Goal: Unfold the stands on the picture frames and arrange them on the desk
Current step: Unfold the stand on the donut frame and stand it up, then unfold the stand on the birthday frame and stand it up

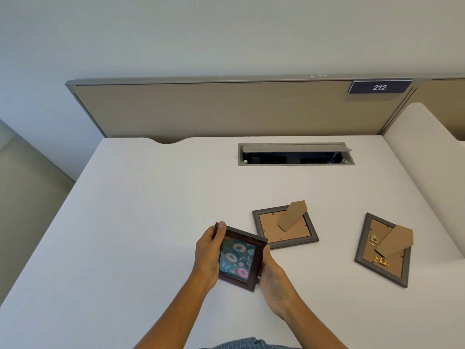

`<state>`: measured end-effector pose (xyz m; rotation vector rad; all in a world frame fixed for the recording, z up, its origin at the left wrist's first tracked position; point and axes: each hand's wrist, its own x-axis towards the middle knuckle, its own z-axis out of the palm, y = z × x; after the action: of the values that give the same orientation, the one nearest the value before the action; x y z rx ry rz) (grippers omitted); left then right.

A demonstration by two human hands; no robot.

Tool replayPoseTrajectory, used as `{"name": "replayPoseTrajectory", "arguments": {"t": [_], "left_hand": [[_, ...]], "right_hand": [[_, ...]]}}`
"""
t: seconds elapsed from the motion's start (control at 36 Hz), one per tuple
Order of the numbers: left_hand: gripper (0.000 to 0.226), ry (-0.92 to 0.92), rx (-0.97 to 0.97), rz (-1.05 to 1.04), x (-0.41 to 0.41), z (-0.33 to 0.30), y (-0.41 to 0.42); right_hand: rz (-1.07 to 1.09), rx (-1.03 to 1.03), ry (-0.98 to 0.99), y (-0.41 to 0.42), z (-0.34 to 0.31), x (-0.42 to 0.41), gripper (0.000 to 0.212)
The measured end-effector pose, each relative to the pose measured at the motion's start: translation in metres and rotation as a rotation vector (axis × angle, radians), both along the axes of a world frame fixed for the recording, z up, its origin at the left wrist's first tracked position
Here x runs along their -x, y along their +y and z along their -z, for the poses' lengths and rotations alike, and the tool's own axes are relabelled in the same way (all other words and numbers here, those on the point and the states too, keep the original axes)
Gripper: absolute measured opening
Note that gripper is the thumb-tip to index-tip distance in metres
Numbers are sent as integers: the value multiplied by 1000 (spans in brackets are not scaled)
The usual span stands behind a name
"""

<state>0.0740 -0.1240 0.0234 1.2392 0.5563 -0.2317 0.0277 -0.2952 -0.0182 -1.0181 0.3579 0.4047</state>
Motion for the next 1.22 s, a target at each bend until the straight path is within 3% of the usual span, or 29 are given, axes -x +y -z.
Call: {"name": "replayPoseTrajectory", "arguments": {"t": [0.28, 0.53, 0.67, 0.81, 0.94, 1.08, 1.22], "left_hand": [[57, 10, -14, -11, -1, 0, 0], [56, -48, -60, -54, -3, -11, -7], [52, -93, -77, -98, 0, -15, -10], [52, -117, -104, -131, 6, -13, -13], [62, -99, -148, -144, 16, 0, -15], [77, -60, -214, -144, 28, 13, -17], [77, -19, -257, -145, 40, 21, -20]], "right_hand": [[-33, 94, 67, -7, -7, -1, 76], [-148, 229, 35, -33, -9, -3, 61], [-240, 398, -70, -56, -13, -11, 68], [-301, 644, -204, -83, -12, -33, 52], [-439, 1015, -399, -109, -12, -65, 73], [-732, 1420, -642, -126, -18, -106, 107], [-982, 1596, -689, -131, -14, -142, 138]]}}
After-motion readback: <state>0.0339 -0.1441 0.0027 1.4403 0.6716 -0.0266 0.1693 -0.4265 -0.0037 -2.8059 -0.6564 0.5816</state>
